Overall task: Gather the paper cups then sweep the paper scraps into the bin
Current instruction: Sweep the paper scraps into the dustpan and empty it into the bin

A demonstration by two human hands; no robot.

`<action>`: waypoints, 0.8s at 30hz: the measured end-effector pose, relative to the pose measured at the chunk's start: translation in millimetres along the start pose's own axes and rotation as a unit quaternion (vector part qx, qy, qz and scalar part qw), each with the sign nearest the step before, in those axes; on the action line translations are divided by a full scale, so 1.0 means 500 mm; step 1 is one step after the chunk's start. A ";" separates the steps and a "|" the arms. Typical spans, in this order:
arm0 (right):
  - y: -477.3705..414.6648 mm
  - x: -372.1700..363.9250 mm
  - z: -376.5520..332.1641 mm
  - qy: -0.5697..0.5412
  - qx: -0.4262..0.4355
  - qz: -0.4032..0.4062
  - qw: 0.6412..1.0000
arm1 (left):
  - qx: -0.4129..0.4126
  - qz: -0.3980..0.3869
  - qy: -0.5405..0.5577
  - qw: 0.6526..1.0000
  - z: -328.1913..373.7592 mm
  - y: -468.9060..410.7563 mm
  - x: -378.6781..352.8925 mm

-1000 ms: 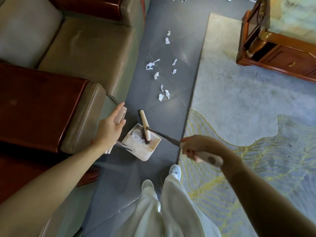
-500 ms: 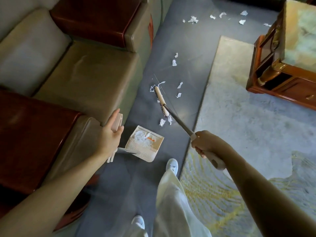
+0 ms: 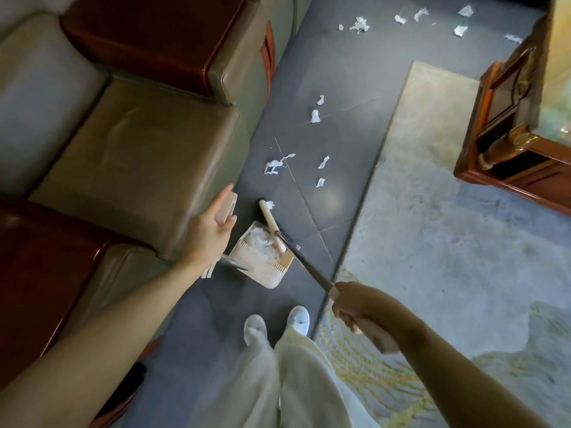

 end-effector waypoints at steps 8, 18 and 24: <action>0.082 0.151 -0.005 -0.138 0.015 0.031 0.990 | 0.020 -0.010 0.019 1.000 -0.031 -0.065 0.009; -0.026 0.315 -0.104 -0.106 0.024 0.172 0.979 | 0.041 0.000 0.005 0.999 -0.005 -0.129 0.030; -0.138 0.381 -0.117 -0.063 -0.019 0.212 0.975 | 0.080 -0.010 0.017 0.997 0.025 -0.170 0.028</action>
Point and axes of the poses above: each hand's wrist, its own y-axis away from the middle knuckle, its own x-axis out of the back of the hand, z = x × y, the point moved 3 cm from there along -y, towards the middle knuckle, and after that the axes turned 6 degrees about x, right-handed, at the moved point
